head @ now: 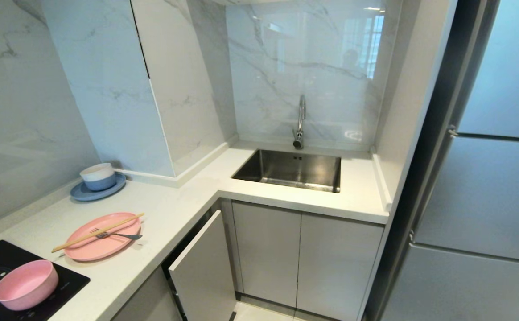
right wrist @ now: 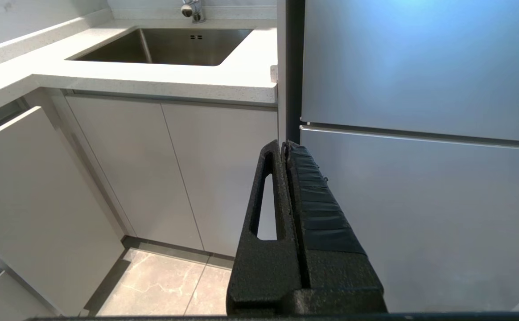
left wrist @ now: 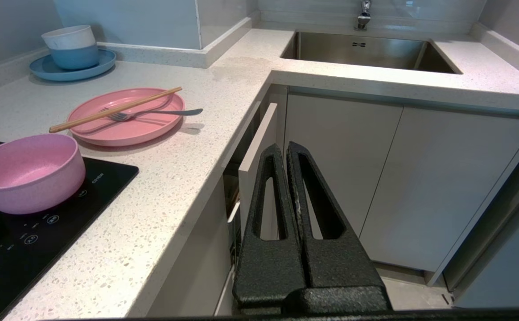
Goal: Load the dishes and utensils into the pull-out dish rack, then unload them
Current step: Open the cupboard
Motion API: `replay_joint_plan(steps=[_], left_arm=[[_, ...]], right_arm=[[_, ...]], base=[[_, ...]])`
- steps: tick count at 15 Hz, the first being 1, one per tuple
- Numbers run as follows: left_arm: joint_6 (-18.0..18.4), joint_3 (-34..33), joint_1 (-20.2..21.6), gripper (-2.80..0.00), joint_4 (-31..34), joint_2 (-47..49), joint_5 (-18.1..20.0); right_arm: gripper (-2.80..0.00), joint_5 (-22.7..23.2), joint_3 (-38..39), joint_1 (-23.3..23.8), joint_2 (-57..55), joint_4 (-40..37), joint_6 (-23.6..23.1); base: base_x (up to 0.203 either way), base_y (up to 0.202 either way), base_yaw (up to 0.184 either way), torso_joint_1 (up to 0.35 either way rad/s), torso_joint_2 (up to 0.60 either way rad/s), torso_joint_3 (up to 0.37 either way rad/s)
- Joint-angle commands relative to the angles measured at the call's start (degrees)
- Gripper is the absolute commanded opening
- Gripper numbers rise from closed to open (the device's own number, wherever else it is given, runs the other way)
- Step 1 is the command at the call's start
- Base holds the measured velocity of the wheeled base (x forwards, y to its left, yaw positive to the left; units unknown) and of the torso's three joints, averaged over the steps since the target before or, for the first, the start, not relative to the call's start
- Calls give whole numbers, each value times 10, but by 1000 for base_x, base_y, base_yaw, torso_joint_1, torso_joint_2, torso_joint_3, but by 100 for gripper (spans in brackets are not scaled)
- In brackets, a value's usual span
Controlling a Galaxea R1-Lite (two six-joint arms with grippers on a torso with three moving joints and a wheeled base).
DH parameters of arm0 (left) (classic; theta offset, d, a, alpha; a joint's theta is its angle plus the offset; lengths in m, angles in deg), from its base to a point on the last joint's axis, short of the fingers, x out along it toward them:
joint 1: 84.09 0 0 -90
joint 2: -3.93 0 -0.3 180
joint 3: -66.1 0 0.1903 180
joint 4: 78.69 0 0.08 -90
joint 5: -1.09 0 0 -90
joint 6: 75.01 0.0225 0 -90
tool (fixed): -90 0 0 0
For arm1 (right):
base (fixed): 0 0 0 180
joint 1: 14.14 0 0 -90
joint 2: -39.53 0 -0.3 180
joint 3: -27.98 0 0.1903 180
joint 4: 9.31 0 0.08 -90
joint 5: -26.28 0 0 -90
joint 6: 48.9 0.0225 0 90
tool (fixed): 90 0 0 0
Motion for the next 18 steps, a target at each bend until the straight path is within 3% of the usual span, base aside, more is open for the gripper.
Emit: replay_joint_plan(steps=[1, 13, 18], left_arm=[[0, 0, 0, -280, 0, -1, 0], [0, 0, 0, -280, 0, -1, 0], [0, 0, 0, -280, 0, -1, 0]], right_arm=[[-280, 0, 1, 0, 0, 0, -2], [-280, 0, 1, -1, 0, 0, 0], [-280, 0, 1, 0, 0, 0, 0]], base=[[0, 0, 0, 0, 0, 0], [0, 0, 0, 0, 0, 0], [0, 0, 0, -122, 269, 130]])
